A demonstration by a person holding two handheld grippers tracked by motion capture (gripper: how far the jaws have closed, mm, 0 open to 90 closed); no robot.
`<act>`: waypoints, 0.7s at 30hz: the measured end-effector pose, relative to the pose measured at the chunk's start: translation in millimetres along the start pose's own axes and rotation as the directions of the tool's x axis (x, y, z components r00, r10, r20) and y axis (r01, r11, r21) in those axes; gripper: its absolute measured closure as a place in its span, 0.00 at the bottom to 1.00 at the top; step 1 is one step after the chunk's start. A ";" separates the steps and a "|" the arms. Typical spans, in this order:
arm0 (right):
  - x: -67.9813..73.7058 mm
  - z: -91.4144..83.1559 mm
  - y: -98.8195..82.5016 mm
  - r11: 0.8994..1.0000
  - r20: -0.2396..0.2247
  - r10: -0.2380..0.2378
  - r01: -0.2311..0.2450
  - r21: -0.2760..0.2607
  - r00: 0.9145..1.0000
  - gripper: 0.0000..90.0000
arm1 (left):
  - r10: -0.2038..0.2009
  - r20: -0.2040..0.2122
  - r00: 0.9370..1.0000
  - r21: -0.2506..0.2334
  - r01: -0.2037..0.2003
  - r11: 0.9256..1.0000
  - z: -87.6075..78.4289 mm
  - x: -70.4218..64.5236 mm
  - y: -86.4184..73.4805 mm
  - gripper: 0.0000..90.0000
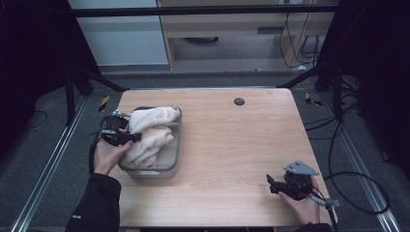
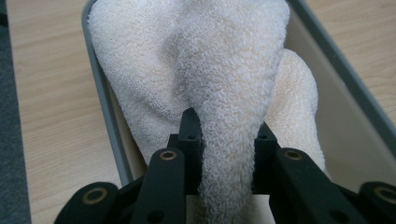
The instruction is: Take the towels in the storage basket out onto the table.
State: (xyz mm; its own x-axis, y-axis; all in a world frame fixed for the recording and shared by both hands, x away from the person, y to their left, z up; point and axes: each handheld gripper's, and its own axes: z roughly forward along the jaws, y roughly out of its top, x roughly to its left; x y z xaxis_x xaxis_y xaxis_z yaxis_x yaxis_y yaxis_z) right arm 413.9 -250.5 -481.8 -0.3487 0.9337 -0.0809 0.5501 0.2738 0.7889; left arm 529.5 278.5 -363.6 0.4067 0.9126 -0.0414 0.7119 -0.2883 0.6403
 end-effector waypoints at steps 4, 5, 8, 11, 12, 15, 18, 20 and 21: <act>0.2 0.0 0.0 1.000 -0.002 0.000 0.000 -0.003 1.000 0.11 | 0.018 -0.007 1.000 -0.033 -0.018 0.999 -15.5 -4.0 6.1 0.81; 0.2 -0.1 0.0 1.000 -0.002 0.000 0.000 -0.003 1.000 0.11 | 0.023 -0.007 1.000 -0.037 -0.023 0.999 -19.2 -5.5 7.8 0.81; 0.1 -0.1 0.0 1.000 -0.001 0.000 0.000 -0.003 1.000 0.11 | 0.041 -0.006 0.999 -0.056 -0.042 0.998 -28.9 -10.7 12.8 0.81; 0.1 -0.1 0.0 1.000 -0.001 0.000 0.000 -0.003 1.000 0.11 | 0.053 -0.002 0.999 -0.072 -0.053 0.996 -35.8 -15.8 17.5 0.81; 0.2 -0.1 0.0 1.000 -0.001 0.000 0.000 -0.003 1.000 0.11 | 0.057 0.000 0.998 -0.077 -0.057 0.995 -37.7 -17.4 19.2 0.81; 0.2 -0.3 0.0 1.000 0.000 0.001 -0.001 -0.003 1.000 0.11 | 0.065 0.008 0.998 -0.089 -0.064 0.994 -41.9 -22.2 24.1 0.81; 0.0 -0.4 -0.1 1.000 0.003 -0.003 0.003 -0.003 1.000 0.10 | 0.075 0.010 0.997 -0.090 -0.074 0.993 -43.8 -25.6 27.3 0.81; 0.3 -0.8 0.0 1.000 0.001 0.003 -0.003 -0.002 1.000 0.11 | 0.083 0.013 0.996 -0.087 -0.081 0.993 -45.0 -28.4 29.5 0.81; 0.2 -0.9 0.0 1.000 0.001 0.003 -0.003 -0.002 1.000 0.11 | 0.084 0.015 0.996 -0.087 -0.082 0.993 -45.4 -29.5 30.4 0.81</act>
State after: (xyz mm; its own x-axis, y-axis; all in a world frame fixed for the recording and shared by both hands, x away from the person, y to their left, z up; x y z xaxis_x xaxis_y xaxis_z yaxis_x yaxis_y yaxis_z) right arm 413.1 -250.5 -481.3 -0.3461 0.9348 -0.0797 0.5495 0.2708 0.7904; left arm 513.1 256.0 -308.1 0.4733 0.8809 0.0009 0.6238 -0.3359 0.7057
